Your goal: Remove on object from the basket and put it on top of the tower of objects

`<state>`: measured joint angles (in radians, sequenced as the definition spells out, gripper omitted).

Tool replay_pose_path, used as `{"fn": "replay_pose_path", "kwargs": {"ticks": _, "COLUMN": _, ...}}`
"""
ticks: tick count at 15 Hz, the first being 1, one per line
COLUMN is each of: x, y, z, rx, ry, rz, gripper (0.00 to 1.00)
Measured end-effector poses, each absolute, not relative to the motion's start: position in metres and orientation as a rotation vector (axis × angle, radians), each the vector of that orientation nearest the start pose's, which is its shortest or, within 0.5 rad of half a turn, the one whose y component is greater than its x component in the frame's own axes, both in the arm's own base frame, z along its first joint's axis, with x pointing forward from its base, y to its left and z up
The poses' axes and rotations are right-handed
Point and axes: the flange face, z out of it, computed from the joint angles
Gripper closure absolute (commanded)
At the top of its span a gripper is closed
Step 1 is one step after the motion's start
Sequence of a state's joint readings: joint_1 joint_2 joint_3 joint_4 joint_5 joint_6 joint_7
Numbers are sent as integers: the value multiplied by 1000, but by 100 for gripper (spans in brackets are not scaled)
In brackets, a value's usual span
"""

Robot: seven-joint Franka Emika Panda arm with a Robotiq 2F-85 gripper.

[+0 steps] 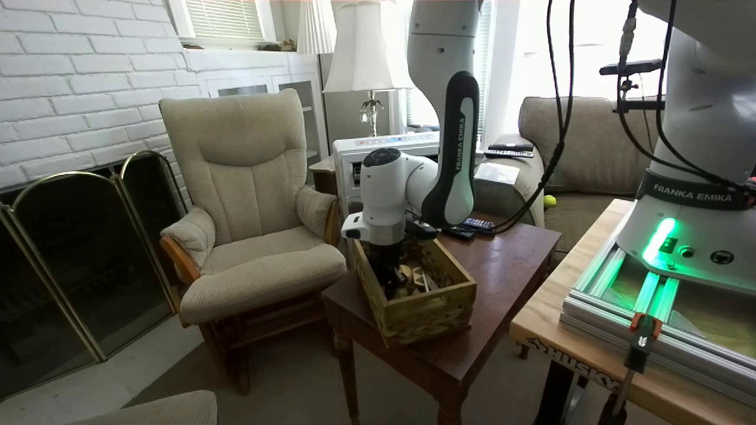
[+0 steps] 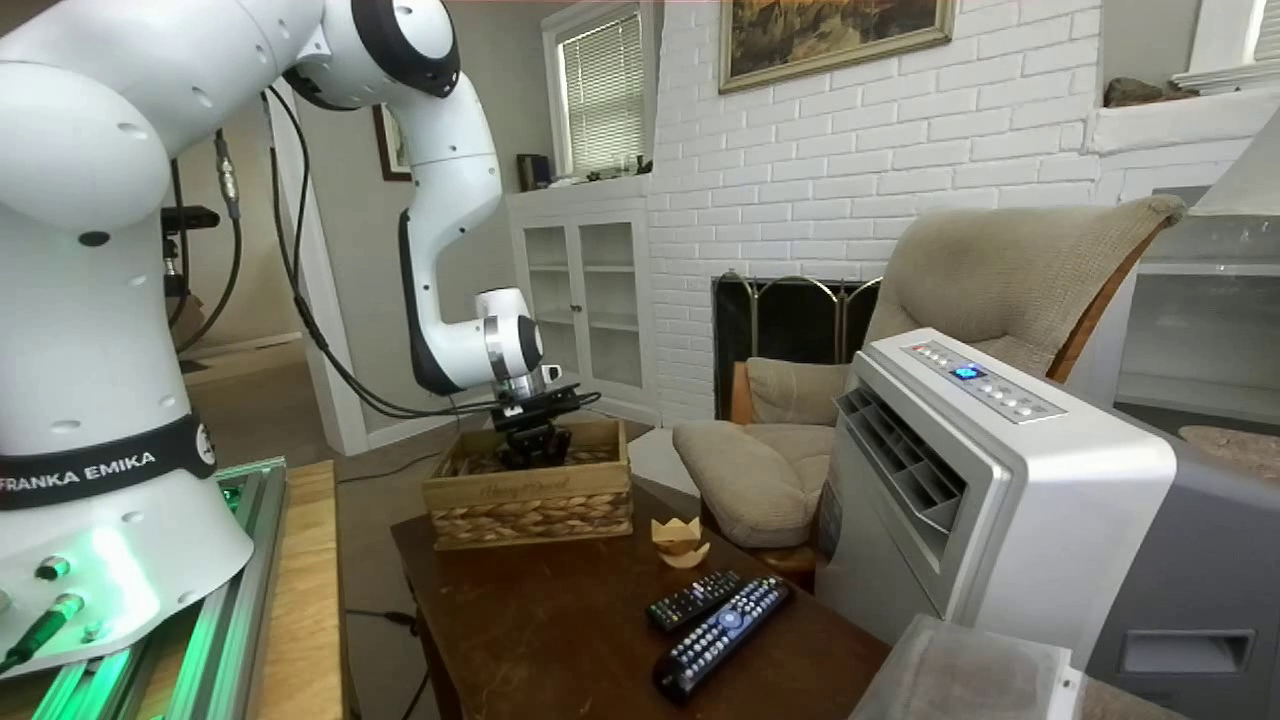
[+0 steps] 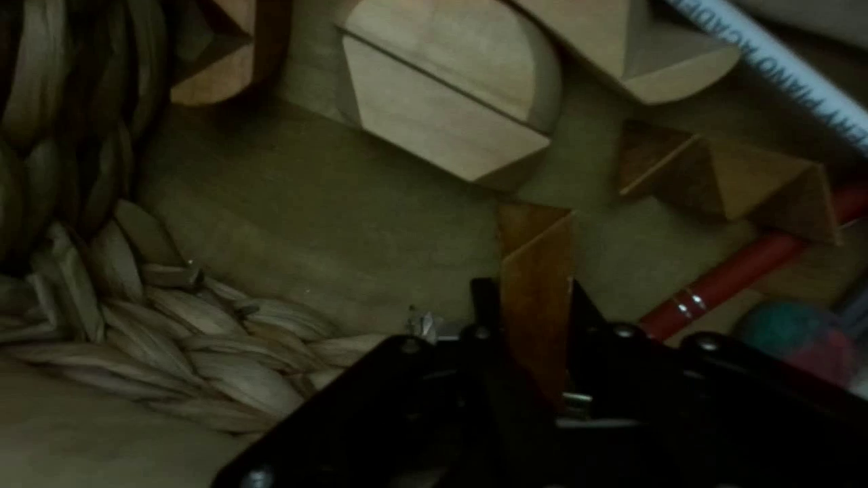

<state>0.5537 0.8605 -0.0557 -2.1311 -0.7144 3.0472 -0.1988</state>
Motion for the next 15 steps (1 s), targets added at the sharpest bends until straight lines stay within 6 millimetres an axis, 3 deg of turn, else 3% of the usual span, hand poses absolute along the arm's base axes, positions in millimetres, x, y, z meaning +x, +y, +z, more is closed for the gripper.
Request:
{"fn": "replay_pose_path", "kwargs": {"ticks": 7, "x": 415, "y": 280, "z": 21, "rx": -2462, "ry": -2104, "rz": -95, "gripper": 94}}
{"fn": "replay_pose_path", "kwargs": {"ticks": 15, "x": 400, "y": 262, "z": 96, "rx": -2497, "ry": -2061, "rz": -149, "gripper": 94}}
